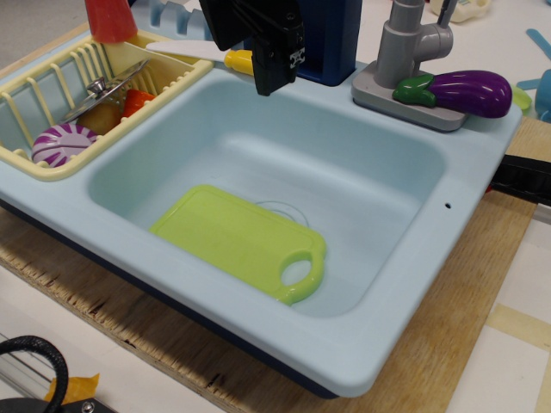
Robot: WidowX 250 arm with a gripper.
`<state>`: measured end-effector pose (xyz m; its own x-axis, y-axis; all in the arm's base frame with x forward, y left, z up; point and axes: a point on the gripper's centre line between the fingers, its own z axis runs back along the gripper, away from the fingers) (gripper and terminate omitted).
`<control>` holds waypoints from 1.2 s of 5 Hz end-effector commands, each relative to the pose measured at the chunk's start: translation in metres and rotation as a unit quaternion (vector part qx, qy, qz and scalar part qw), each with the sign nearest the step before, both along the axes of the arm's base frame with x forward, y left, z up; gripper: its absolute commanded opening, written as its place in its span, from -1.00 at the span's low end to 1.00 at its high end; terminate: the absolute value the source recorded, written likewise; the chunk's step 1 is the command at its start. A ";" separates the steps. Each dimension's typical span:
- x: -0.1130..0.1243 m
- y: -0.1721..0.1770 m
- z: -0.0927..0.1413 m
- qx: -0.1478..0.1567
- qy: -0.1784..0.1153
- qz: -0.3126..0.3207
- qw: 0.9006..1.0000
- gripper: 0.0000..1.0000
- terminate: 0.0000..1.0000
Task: Put knife on cutting board
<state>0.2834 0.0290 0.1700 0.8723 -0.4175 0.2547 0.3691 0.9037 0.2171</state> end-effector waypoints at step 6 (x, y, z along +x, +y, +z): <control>0.037 0.020 0.000 0.066 -0.054 -0.248 0.965 1.00 -1.00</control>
